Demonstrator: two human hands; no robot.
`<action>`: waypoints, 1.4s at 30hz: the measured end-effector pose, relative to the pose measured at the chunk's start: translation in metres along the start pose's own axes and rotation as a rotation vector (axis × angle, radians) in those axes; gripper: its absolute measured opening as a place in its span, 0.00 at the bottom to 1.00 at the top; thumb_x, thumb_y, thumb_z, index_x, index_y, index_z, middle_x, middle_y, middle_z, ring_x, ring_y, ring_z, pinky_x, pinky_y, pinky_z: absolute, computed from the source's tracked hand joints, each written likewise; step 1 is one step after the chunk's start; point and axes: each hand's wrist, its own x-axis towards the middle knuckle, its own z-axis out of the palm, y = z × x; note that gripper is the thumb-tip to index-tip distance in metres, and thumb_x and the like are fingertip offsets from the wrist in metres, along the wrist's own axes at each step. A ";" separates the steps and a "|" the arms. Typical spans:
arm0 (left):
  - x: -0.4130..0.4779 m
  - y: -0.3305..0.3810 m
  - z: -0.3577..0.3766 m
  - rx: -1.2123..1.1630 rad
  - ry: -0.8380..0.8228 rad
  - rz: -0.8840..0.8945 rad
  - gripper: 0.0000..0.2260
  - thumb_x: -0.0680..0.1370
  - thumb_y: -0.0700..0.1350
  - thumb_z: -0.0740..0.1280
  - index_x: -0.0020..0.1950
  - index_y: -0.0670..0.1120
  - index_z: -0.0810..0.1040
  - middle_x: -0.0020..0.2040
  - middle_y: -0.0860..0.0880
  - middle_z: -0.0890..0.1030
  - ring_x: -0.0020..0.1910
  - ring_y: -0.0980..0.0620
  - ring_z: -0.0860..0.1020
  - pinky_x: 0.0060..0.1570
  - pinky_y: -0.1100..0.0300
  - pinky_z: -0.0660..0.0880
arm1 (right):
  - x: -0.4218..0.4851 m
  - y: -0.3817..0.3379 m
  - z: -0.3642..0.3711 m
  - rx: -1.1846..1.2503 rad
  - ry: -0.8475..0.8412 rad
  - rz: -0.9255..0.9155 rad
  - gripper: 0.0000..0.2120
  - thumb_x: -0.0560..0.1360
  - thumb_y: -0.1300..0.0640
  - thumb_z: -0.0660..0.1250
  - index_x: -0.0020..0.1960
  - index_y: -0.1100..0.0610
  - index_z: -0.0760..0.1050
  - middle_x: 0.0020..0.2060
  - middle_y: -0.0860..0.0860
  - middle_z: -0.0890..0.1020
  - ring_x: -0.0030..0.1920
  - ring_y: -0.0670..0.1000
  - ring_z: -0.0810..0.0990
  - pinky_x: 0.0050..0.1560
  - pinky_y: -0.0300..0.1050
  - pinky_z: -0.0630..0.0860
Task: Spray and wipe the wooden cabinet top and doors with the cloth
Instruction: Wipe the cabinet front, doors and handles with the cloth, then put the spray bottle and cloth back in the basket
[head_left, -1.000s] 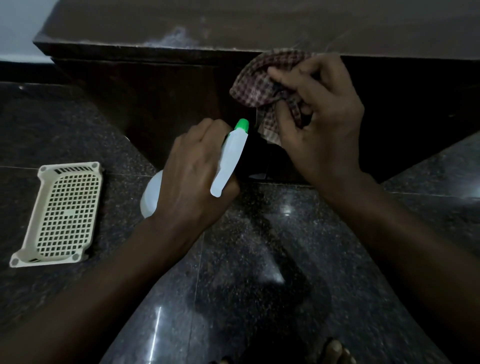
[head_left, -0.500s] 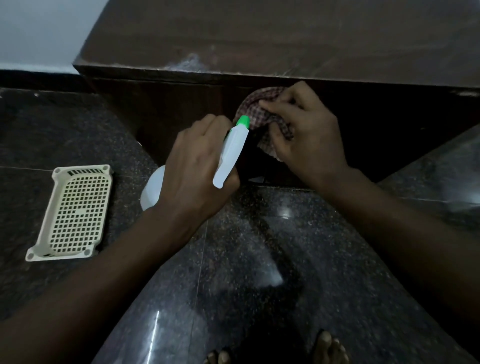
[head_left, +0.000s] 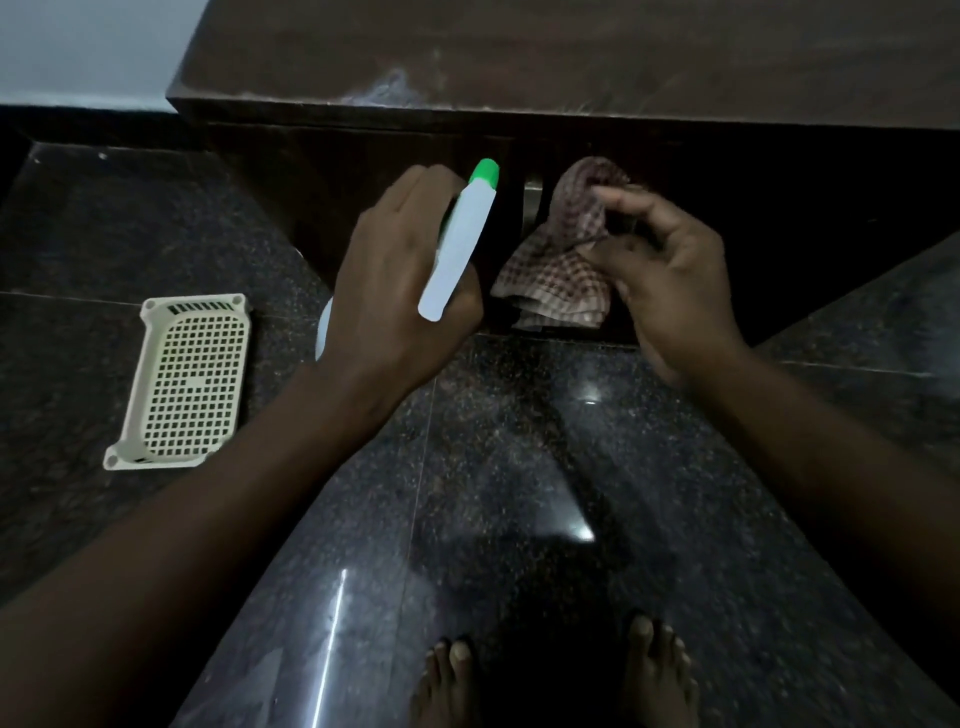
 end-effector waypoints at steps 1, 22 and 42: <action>0.000 -0.002 0.003 -0.009 -0.008 -0.001 0.06 0.67 0.31 0.61 0.43 0.36 0.72 0.39 0.41 0.73 0.36 0.43 0.71 0.35 0.43 0.67 | -0.001 0.002 0.000 0.154 -0.011 0.070 0.18 0.78 0.71 0.66 0.65 0.57 0.77 0.60 0.53 0.82 0.59 0.52 0.83 0.59 0.49 0.81; 0.016 0.075 -0.104 -0.273 -0.017 -0.346 0.11 0.71 0.28 0.64 0.50 0.38 0.76 0.38 0.51 0.75 0.36 0.55 0.74 0.36 0.60 0.68 | -0.036 -0.109 0.027 0.708 -0.103 0.872 0.20 0.82 0.59 0.61 0.73 0.64 0.70 0.67 0.59 0.79 0.64 0.58 0.79 0.63 0.57 0.79; -0.110 -0.074 -0.179 -0.650 0.542 -1.285 0.17 0.77 0.52 0.70 0.63 0.46 0.80 0.61 0.51 0.82 0.63 0.53 0.78 0.65 0.53 0.74 | 0.008 -0.018 0.229 0.293 -0.319 1.116 0.22 0.81 0.61 0.60 0.75 0.63 0.68 0.69 0.60 0.77 0.69 0.60 0.76 0.64 0.58 0.77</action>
